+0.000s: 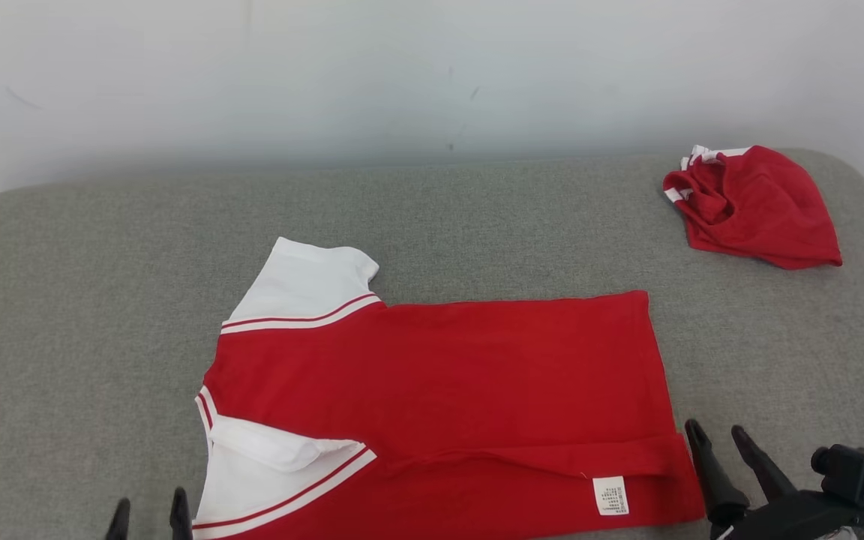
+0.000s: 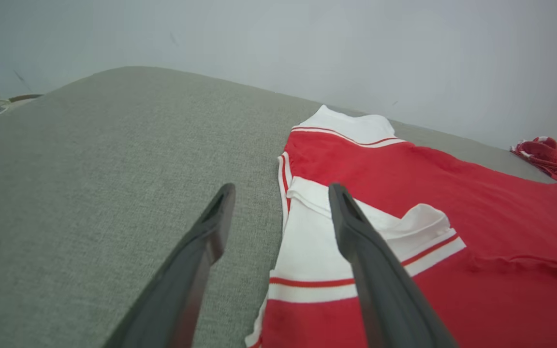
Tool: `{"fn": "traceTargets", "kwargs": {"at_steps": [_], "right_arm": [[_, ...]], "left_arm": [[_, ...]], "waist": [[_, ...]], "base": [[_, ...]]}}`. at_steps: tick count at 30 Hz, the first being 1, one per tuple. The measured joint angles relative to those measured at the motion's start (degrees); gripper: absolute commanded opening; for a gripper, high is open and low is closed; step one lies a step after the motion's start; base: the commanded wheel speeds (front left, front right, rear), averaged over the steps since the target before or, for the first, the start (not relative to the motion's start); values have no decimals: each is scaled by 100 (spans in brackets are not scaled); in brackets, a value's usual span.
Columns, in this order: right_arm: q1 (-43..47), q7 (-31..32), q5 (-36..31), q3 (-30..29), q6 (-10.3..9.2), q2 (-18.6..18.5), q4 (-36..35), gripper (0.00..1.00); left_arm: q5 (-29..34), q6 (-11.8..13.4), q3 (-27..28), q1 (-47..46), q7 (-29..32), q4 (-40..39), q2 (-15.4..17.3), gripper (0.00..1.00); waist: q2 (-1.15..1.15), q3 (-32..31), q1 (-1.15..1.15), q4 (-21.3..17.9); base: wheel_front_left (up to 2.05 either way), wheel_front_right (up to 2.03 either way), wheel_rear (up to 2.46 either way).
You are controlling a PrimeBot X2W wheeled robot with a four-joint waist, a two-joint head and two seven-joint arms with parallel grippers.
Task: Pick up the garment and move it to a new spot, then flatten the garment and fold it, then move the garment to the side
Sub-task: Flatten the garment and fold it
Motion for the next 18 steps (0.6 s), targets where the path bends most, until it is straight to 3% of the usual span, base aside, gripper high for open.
{"fn": "traceTargets", "kwargs": {"at_steps": [9,18], "right_arm": [[-174,-1280,-224,374,0,-94,-252,100],[-220,-1892,-812,485,0,-83,-152,100]], "left_arm": [[737,138,188,-18,0,-967,-101,100],[1001,190,94,-249,0,-1131,-147,100]], "waist": [[0,-53,0,64],[0,-23,1,35]], "base": [[0,0,0],[0,0,0]]}}
